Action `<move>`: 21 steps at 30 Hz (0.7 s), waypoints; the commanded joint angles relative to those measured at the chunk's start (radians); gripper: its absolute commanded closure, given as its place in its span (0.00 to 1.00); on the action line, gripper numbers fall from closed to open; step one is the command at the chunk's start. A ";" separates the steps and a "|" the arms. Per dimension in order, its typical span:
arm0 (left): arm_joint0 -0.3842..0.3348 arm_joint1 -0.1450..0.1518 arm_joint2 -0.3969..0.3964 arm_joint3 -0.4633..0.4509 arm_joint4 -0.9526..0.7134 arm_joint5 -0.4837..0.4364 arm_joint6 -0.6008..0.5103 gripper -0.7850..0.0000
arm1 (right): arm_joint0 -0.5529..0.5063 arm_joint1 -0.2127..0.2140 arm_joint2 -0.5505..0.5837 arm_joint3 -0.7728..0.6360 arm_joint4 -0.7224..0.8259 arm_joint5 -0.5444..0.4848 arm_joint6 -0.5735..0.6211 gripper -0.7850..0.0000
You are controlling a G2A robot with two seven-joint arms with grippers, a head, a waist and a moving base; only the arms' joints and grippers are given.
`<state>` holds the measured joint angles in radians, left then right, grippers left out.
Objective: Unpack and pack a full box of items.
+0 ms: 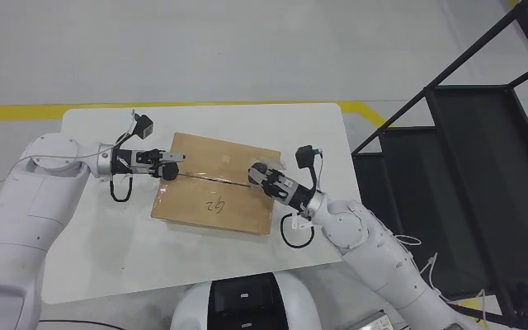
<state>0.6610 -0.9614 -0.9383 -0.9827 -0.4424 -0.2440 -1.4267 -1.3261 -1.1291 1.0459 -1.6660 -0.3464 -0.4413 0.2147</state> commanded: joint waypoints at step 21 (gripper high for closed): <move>0.013 0.002 -0.027 -0.004 0.003 -0.001 -0.010 0.00 | 0.130 -0.063 -0.155 0.131 -0.171 0.171 -0.028 1.00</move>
<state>0.6738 -0.9597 -0.9641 -0.9863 -0.4401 -0.2449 -1.4364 -1.1980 -1.1904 0.8936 -1.5373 -0.5139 -0.2731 0.1885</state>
